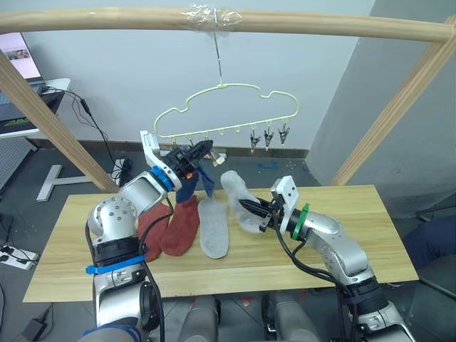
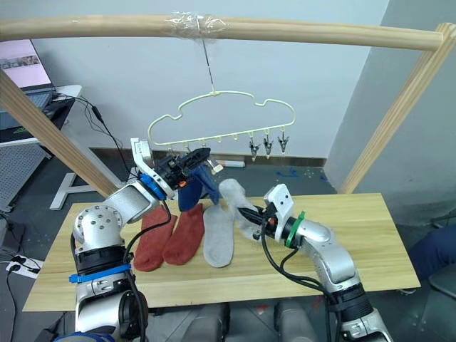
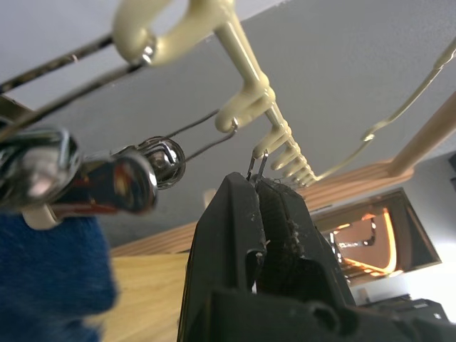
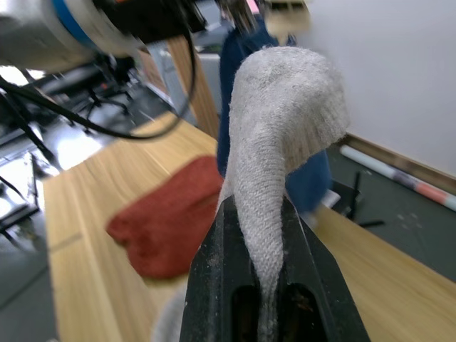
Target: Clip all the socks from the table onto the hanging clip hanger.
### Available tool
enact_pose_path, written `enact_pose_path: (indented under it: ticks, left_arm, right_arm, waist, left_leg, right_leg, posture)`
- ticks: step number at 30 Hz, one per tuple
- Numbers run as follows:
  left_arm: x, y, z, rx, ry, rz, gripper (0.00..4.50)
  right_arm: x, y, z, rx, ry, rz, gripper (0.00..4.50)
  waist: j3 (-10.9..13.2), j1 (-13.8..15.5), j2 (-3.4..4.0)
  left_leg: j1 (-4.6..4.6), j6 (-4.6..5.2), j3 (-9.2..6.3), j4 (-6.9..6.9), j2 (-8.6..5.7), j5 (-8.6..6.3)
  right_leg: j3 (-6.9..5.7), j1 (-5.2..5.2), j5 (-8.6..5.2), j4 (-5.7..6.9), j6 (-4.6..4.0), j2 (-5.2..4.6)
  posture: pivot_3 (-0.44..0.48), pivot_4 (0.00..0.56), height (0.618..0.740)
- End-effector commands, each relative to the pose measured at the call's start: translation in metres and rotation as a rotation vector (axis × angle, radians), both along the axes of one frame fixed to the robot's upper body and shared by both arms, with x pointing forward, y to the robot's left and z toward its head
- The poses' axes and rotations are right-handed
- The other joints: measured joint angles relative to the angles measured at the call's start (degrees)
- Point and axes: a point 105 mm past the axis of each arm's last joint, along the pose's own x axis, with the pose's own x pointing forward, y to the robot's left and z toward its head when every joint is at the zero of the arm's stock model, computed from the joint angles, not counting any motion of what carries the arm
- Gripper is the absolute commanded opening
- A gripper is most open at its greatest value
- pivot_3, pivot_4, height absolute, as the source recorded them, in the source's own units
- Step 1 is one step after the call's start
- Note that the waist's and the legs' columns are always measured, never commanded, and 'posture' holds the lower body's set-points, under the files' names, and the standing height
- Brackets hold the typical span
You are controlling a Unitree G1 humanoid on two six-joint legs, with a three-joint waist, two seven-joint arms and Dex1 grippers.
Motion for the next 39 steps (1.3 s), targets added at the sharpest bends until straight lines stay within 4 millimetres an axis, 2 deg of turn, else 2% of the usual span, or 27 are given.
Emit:
enact_pose_path:
  ticks: [1,9,19,39]
  left_arm:
    - [-0.005,-0.005,0.008,-0.012,-0.018,-0.051,0.0]
    - [-0.008,-0.014,0.013,-0.04,-0.026,-0.085,0.0]
    - [-0.006,-0.009,0.015,-0.038,-0.042,-0.053,0.0]
    - [-0.006,-0.008,0.017,-0.049,-0.049,-0.045,0.0]
  right_arm:
    - [-0.001,0.004,0.028,0.071,-0.046,0.012,0.05]
    - [0.004,0.005,0.028,0.08,-0.031,-0.001,0.05]
    - [-0.001,0.001,0.014,0.053,0.01,0.004,0.05]
    - [0.0,0.005,0.012,0.072,0.035,0.015,0.05]
  waist:
    - [0.0,0.05,0.0]
    - [0.0,0.36,0.0]
    - [0.0,0.62,0.0]
    - [0.0,1.13,0.0]
  left_leg:
    - [0.0,0.0,0.0,0.0,0.0,0.0]
    - [-0.06,-0.01,0.01,-0.01,-0.01,0.0]
    - [-0.08,-0.01,0.02,-0.01,-0.02,0.0]
    - [-0.19,-0.01,-0.02,-0.01,-0.02,0.0]
  right_leg:
    - [0.0,0.0,0.0,-0.01,0.0,0.0]
    - [0.0,-0.05,0.0,-0.04,0.0,-0.03]
    - [0.01,-0.06,0.0,-0.05,0.0,-0.04]
    - [-0.03,-0.1,0.0,-0.13,-0.01,-0.05]
  posture:
    - [0.084,0.179,0.74]
    - [0.081,0.178,0.74]
    - [0.092,0.179,0.74]
    - [0.101,0.184,0.74]
